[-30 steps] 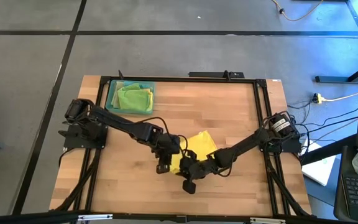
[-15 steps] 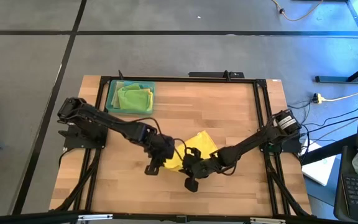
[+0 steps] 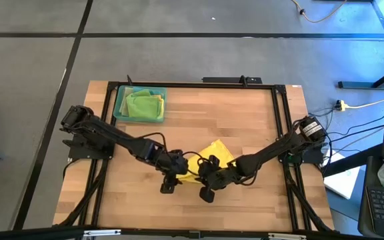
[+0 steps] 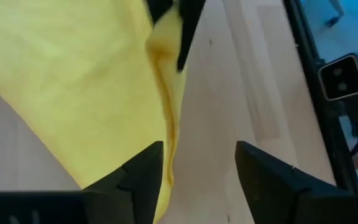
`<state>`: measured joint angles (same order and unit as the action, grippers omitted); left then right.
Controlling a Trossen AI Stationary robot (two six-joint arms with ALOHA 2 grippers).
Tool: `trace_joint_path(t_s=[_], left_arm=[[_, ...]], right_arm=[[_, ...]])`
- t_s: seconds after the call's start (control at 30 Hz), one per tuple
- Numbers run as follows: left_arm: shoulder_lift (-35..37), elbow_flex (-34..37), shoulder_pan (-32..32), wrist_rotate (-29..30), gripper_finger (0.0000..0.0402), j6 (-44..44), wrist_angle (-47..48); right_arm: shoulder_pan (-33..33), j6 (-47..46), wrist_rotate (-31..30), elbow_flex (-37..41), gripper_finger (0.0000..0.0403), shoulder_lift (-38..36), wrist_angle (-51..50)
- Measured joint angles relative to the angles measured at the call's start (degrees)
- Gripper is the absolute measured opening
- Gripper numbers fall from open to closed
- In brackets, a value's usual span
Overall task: Fold microfiber towels
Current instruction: Fold the yellow microfiber cloth
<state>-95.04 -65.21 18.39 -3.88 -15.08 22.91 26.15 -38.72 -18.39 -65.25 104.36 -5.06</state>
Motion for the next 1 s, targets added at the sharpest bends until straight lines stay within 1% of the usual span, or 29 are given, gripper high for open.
trace_joint_path(t_s=[0.13, 0.23, 0.37, 0.53, 0.67, 0.83, 1.0], left_arm=[[-0.09, 2.11, 0.26, 0.07, 0.0197, -3.18, -1.96], [-0.09, 3.56, 0.80, 0.36, 0.0197, -4.37, -4.70], [-0.09, 4.97, 2.12, 2.76, 0.0197, -6.86, -6.56], [-0.17, 6.67, 3.48, 8.30, 0.0197, -9.43, -6.05], [-0.20, 6.75, 3.78, 13.00, 0.0198, -11.96, -5.13], [1.20, 6.75, 3.78, 14.99, 0.0197, -14.72, -4.39], [3.79, 6.76, 3.80, 16.29, 0.0197, -14.90, -0.99]], right_arm=[[0.00, -0.01, -0.16, 0.00, 0.0006, -0.19, -0.02], [0.00, 0.00, -1.53, 0.00, 0.0009, -0.47, 0.20], [0.00, 0.04, -2.50, 0.00, 0.0013, -1.55, 0.17], [0.00, 0.72, -3.48, 0.00, 0.0006, -3.42, 0.16], [0.00, 2.16, -4.02, 0.00, 0.0010, -4.43, -0.32], [0.05, 1.83, -3.73, 0.00, 0.0010, -4.55, -0.93], [0.30, 1.66, -3.58, 0.00, 0.0008, -4.81, -1.03]])
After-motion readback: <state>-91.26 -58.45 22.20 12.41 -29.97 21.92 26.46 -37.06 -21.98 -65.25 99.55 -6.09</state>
